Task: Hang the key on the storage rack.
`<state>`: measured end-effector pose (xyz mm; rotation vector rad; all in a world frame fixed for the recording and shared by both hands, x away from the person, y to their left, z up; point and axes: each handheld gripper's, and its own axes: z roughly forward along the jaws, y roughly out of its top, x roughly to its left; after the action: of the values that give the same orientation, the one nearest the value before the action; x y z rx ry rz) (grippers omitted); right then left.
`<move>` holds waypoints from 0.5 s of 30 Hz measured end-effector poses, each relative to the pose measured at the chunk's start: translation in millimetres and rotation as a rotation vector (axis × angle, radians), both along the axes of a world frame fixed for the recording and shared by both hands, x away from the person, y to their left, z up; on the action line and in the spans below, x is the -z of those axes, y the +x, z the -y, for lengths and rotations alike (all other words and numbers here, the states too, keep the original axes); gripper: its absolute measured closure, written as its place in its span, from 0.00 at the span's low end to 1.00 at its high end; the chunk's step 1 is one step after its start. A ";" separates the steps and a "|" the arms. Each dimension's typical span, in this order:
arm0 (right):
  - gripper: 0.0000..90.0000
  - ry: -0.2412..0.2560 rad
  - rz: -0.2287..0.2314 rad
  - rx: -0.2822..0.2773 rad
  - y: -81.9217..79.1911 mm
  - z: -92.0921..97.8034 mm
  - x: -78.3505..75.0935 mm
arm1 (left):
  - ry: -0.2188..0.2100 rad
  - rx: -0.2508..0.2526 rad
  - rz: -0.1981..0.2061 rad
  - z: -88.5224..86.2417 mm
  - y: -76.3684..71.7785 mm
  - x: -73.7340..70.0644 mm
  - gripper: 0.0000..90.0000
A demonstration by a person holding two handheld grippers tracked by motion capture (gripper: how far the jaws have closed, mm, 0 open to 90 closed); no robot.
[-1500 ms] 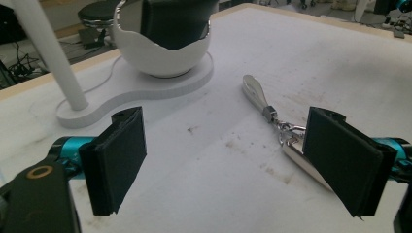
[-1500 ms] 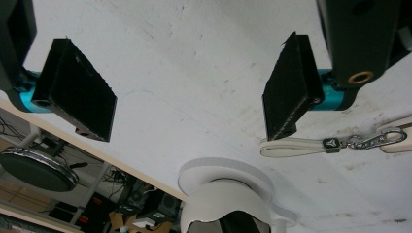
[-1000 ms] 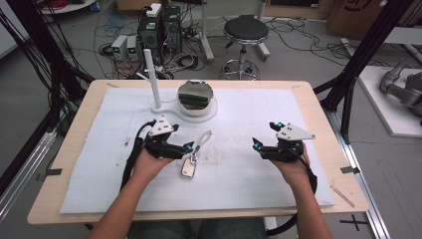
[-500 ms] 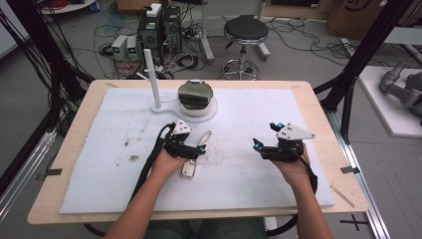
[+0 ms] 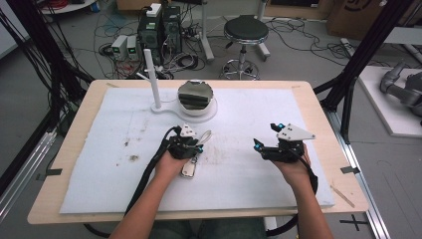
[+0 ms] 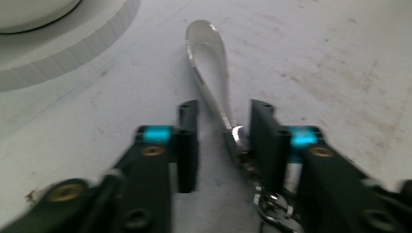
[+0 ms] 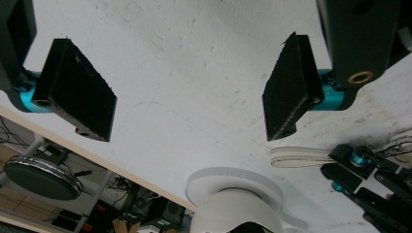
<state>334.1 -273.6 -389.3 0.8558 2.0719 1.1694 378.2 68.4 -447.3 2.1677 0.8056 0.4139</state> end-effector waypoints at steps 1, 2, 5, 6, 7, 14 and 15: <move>0.23 -0.006 0.002 -0.001 0.3 0.7 0.0 | 0.015 0.004 0.012 0.9 -1.2 -0.4 0.90; 0.23 -0.002 0.003 0.001 0.3 0.7 0.0 | 0.024 0.004 0.019 1.6 -2.0 -0.6 0.90; 0.23 -0.005 0.001 -0.001 0.1 0.6 0.0 | 0.015 -0.010 0.029 -1.0 -3.7 -5.3 0.90; 0.23 -0.003 -0.002 -0.001 -0.1 0.4 0.0 | -0.005 -0.011 0.036 -3.3 -4.4 -8.6 0.90; 0.23 -0.004 -0.002 -0.002 0.1 0.3 0.0 | -0.013 -0.016 0.052 -5.4 -5.6 -12.5 0.90; 0.23 0.001 -0.006 -0.001 0.9 0.9 0.7 | -0.136 -0.070 0.131 -34.4 -14.8 -46.2 0.90; 0.23 -0.004 -0.004 0.002 1.3 1.5 0.7 | -0.145 -0.074 0.137 -38.0 -16.0 -50.3 0.90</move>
<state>335.4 -275.0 -390.0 0.8589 2.0758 1.1624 362.2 106.4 -396.9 1.9576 0.8150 0.5192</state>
